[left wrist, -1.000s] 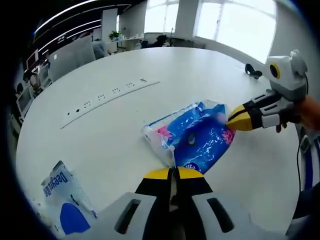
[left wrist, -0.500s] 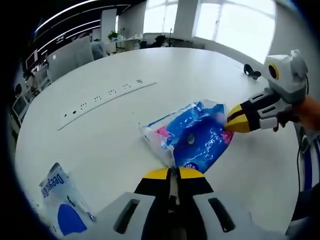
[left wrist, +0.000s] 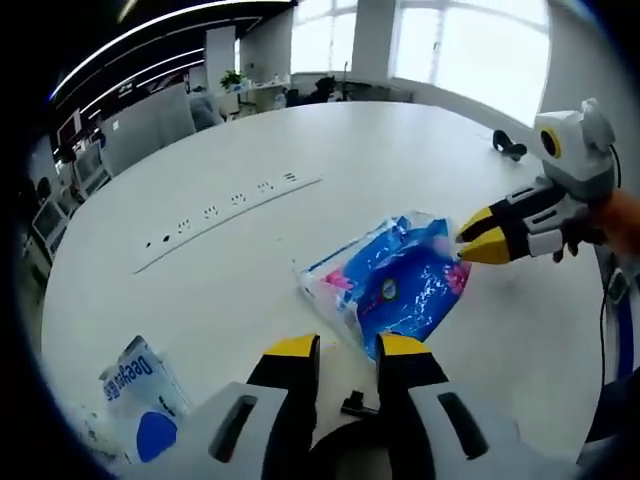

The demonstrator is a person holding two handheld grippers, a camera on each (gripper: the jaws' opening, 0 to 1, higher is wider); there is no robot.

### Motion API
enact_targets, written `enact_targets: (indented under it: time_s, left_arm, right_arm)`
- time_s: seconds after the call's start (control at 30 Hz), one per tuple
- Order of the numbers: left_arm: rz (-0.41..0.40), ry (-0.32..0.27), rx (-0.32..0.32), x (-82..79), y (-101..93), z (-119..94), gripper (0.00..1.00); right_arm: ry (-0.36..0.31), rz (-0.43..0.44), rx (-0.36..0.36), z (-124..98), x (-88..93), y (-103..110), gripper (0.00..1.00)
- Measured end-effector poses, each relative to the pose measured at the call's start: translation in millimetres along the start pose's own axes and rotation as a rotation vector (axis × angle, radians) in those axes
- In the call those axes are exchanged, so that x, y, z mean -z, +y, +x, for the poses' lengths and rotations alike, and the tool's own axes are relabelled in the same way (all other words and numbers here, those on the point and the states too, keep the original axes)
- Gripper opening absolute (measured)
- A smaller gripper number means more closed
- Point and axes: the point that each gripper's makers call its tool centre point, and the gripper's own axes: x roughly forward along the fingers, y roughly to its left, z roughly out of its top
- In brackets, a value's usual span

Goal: Arrange the tabletop items into an orderly group along one side of the table until the central work area is clear of visible clutter.

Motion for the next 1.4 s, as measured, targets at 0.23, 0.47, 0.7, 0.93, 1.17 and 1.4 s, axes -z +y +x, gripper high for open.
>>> enact_targets:
  time_s: [0.23, 0.47, 0.7, 0.93, 1.17, 1.4]
  left_arm:
    - [0.013, -0.028, -0.016, -9.9, -2.5, -12, 0.29]
    - [-0.013, -0.056, -0.038, -19.3, -2.5, -26, 0.43]
    - [0.000, -0.084, -0.032, -28.5, -7.7, -44, 0.50]
    - [0.039, -0.102, -0.037, -34.4, -9.9, -64, 0.59]
    - [0.053, -0.129, -0.037, -39.7, -12.0, -76, 0.76]
    - [0.043, -0.148, -0.023, -38.1, -19.8, -81, 0.98]
  right_arm:
    - [-0.025, -0.036, 0.013, -14, -10.7, 5, 0.29]
    - [-0.044, -0.065, 0.004, -28, -23.1, 12, 0.31]
    - [-0.075, -0.105, 0.004, -41, -43.4, 21, 0.33]
    - [-0.097, -0.140, 0.014, -52, -55.7, 31, 0.40]
    - [-0.091, -0.166, 0.023, -58, -55.8, 36, 0.62]
    - [-0.101, -0.199, 0.045, -66, -54.3, 38, 0.87]
